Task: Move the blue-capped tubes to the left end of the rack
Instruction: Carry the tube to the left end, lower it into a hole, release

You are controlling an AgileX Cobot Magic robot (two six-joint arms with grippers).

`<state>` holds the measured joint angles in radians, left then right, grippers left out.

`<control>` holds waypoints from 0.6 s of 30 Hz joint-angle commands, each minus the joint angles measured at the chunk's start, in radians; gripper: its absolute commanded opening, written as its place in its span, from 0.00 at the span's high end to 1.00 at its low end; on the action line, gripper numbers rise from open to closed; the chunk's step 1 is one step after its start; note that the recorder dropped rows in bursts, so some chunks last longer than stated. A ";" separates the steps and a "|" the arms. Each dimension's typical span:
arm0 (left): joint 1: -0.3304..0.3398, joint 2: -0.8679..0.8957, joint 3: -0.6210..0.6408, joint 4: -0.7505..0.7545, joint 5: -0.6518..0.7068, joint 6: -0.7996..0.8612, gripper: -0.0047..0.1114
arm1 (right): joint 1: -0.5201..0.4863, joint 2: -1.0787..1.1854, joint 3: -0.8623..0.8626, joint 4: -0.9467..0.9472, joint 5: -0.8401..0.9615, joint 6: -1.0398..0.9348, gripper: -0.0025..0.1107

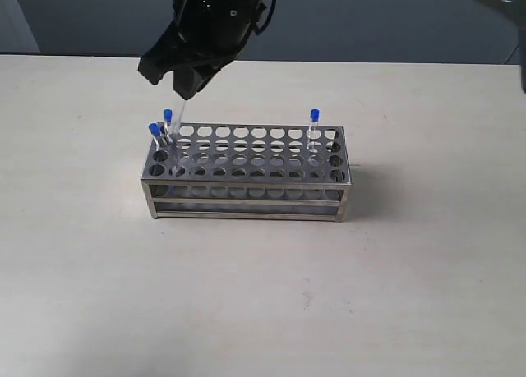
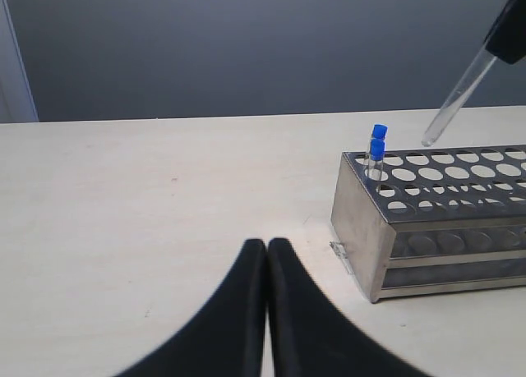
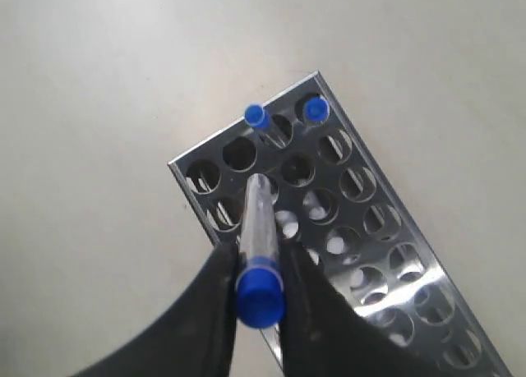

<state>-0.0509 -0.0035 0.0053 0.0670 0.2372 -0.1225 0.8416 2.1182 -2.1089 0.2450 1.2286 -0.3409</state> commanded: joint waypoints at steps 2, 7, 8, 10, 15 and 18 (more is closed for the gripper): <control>-0.011 0.003 -0.005 0.001 -0.006 -0.001 0.95 | 0.015 0.059 -0.051 0.031 -0.008 -0.009 0.98; -0.011 0.003 -0.005 0.001 -0.006 -0.001 0.95 | 0.027 0.085 -0.051 0.038 -0.008 -0.018 0.98; -0.011 0.003 -0.005 0.001 -0.006 -0.001 0.95 | 0.027 0.088 -0.051 0.044 -0.008 -0.019 0.98; -0.011 0.003 -0.005 0.001 -0.006 -0.001 0.95 | 0.027 0.092 -0.051 0.044 -0.008 -0.019 0.98; -0.011 0.003 -0.005 0.001 -0.006 -0.001 0.95 | 0.027 0.108 -0.051 0.044 -0.008 -0.023 0.98; -0.011 0.003 -0.005 0.001 -0.006 -0.001 0.95 | 0.027 0.126 -0.051 0.044 -0.008 -0.025 0.98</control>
<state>-0.0509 -0.0035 0.0053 0.0670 0.2372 -0.1225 0.8691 2.2277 -2.1541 0.2917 1.2286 -0.3574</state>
